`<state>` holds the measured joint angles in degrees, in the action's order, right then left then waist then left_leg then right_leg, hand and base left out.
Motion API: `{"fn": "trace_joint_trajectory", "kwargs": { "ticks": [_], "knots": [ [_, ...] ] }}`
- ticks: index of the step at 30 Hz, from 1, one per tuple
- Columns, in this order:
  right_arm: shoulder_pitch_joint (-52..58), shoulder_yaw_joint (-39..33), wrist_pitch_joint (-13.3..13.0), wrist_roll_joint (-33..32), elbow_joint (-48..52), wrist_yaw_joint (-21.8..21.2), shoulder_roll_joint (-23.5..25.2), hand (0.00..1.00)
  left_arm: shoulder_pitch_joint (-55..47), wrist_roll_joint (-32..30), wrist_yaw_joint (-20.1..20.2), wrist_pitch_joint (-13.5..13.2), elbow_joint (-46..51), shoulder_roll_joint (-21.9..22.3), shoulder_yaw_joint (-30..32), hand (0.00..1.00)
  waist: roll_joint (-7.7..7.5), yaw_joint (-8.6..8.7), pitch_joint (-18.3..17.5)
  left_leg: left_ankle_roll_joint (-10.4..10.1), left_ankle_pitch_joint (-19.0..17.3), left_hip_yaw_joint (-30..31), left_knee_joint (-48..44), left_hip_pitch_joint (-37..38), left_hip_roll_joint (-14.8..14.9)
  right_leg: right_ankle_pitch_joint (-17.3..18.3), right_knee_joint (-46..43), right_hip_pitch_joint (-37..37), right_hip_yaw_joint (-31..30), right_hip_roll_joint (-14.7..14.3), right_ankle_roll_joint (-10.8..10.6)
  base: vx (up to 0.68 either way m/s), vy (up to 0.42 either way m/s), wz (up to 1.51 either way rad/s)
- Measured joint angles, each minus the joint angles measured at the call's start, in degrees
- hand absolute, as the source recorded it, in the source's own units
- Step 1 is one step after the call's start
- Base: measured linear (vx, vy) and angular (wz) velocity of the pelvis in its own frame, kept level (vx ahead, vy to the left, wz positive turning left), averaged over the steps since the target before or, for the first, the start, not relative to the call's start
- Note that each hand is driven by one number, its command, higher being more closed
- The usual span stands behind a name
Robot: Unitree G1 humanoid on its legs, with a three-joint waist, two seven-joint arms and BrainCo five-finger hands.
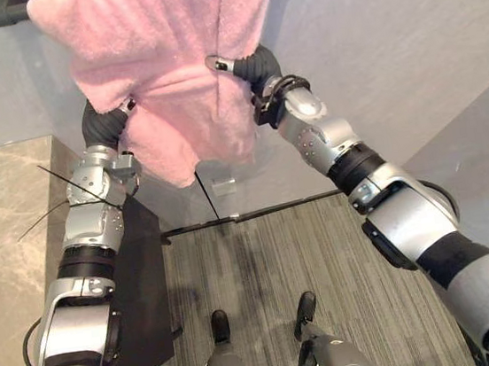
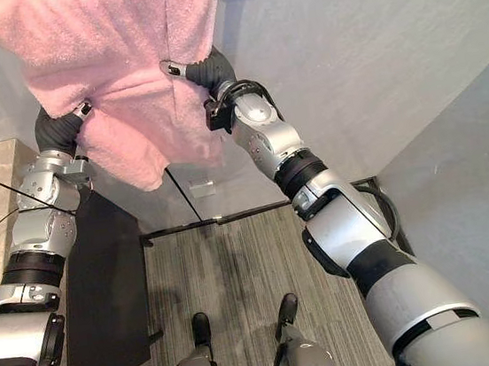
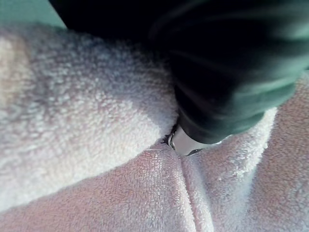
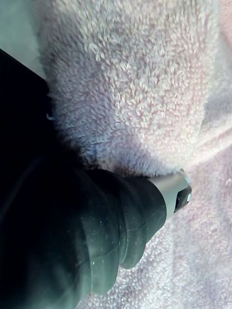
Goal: Organize washtable
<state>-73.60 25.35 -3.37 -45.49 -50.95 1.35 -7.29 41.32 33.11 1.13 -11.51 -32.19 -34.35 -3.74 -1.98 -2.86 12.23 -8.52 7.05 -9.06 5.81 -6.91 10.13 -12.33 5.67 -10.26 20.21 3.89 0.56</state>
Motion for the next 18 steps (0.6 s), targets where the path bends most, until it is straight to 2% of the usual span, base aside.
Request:
{"fn": "trace_joint_trajectory", "kwargs": {
  "ticks": [5, 6, 7, 12, 14, 18],
  "knots": [
    [-0.41, -0.18, -0.25, -0.01, -4.15, -0.28, 0.03, 1.00, 0.00, -0.10, 0.11, 0.11, 0.05, 0.01, -0.31, 1.00, -0.16, 0.12, -0.67, 0.01, 0.01, 0.03, 0.00, 0.00, -0.02, 0.02, 0.00, 0.00, -0.01, 0.02, -0.01, 0.00, 0.045, 0.00],
    [-0.73, -0.20, -0.10, -0.01, -4.89, -0.30, 0.04, 1.00, 0.01, -0.10, 0.14, 0.21, 0.08, 0.01, -0.35, 0.00, -0.18, 0.18, -0.78, 0.01, 0.01, 0.03, 0.00, 0.01, -0.03, 0.02, -0.01, 0.00, -0.01, 0.03, -0.01, 0.00, 0.044, 0.00],
    [-0.87, -0.38, -0.02, -0.02, -5.38, -0.30, 0.04, 0.00, 0.08, -0.09, 0.13, 0.51, -0.04, 0.01, -0.34, 0.00, -0.18, 0.18, -0.84, 0.00, 0.02, 0.04, 0.00, 0.01, -0.03, 0.01, -0.01, 0.00, -0.01, 0.03, -0.01, 0.00, 0.035, 0.00],
    [-0.84, -2.61, 0.40, -0.48, -8.77, -0.25, -0.72, 0.00, 0.05, -0.06, 0.05, 1.79, -2.76, -0.40, -0.08, 0.00, -0.19, 0.05, -1.36, 0.00, 0.03, 0.07, 0.01, 0.02, -0.06, 0.02, -0.01, 0.00, -0.03, 0.09, -0.01, 0.00, 0.000, 0.00],
    [-0.36, -2.63, 1.64, -1.33, -10.81, 0.04, -3.50, 0.00, -0.87, -0.02, 0.14, 2.58, -4.22, -2.60, 0.10, 0.00, -0.19, -0.05, -1.36, 0.01, 0.04, 0.01, 0.01, 0.47, -0.06, 0.02, -0.01, 0.00, -0.08, 0.08, -0.01, 0.00, 0.000, 0.00],
    [0.83, -2.63, 1.91, -3.38, -10.79, -0.01, -7.73, 0.00, -3.58, 1.12, 2.45, 2.91, -4.38, -6.06, 0.10, 0.00, -0.18, 0.02, -1.36, 0.00, 0.03, -0.54, 0.00, 0.78, -0.04, 0.01, 0.00, 0.00, -0.52, 0.03, -0.01, 0.00, 0.000, -0.07]
  ]
}}
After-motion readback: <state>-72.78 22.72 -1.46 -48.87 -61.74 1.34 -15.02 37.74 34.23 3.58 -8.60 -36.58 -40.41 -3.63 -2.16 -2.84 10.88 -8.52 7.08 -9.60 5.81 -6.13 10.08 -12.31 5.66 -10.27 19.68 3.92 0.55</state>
